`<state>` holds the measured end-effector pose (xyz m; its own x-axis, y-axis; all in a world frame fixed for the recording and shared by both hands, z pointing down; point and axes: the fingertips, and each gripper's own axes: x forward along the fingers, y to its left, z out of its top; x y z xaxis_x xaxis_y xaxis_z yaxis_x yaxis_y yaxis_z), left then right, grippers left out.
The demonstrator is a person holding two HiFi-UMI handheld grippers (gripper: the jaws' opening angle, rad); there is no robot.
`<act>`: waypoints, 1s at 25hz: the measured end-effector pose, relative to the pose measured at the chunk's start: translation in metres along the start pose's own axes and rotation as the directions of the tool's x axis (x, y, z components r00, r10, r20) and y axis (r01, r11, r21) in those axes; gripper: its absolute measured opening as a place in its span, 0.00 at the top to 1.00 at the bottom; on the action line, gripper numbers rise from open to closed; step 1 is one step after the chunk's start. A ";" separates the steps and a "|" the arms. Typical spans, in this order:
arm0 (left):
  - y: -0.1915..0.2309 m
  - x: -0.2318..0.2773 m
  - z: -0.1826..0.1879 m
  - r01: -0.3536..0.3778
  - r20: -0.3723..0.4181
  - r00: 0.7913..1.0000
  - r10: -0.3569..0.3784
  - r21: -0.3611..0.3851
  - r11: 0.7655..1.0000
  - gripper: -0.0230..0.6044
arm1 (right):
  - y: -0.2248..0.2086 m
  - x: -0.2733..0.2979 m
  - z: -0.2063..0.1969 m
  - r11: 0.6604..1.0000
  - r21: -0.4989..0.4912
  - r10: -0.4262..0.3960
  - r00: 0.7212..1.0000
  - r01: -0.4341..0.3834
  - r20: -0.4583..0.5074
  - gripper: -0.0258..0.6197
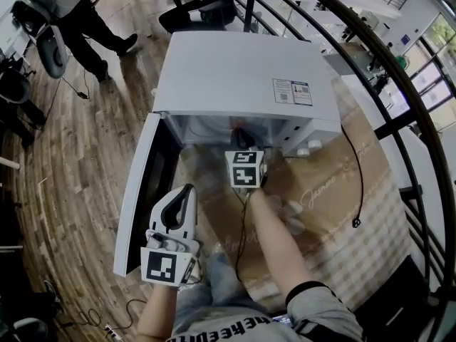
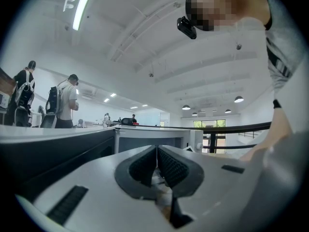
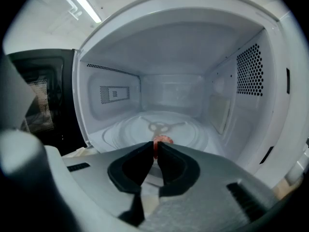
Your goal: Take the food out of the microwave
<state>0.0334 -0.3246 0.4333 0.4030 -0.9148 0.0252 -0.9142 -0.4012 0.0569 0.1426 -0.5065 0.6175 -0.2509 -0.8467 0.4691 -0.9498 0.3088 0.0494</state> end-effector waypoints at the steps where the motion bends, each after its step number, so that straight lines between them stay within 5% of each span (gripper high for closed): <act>1: 0.000 0.000 0.000 0.001 0.000 1.000 -0.001 -0.001 1.000 0.95 | 0.000 -0.001 0.000 1.000 0.010 0.003 1.000 -0.003 0.001 0.91; 25: -0.009 -0.023 0.031 0.049 0.065 0.997 -0.049 0.006 0.999 0.95 | 0.010 -0.079 0.010 0.997 0.074 0.027 0.997 -0.032 0.067 0.92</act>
<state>0.0305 -0.3013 0.4012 0.4437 -0.8951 -0.0426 -0.8937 -0.4455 0.0525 0.1506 -0.4407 0.5724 -0.2886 -0.8653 0.4099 -0.9525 0.3029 -0.0312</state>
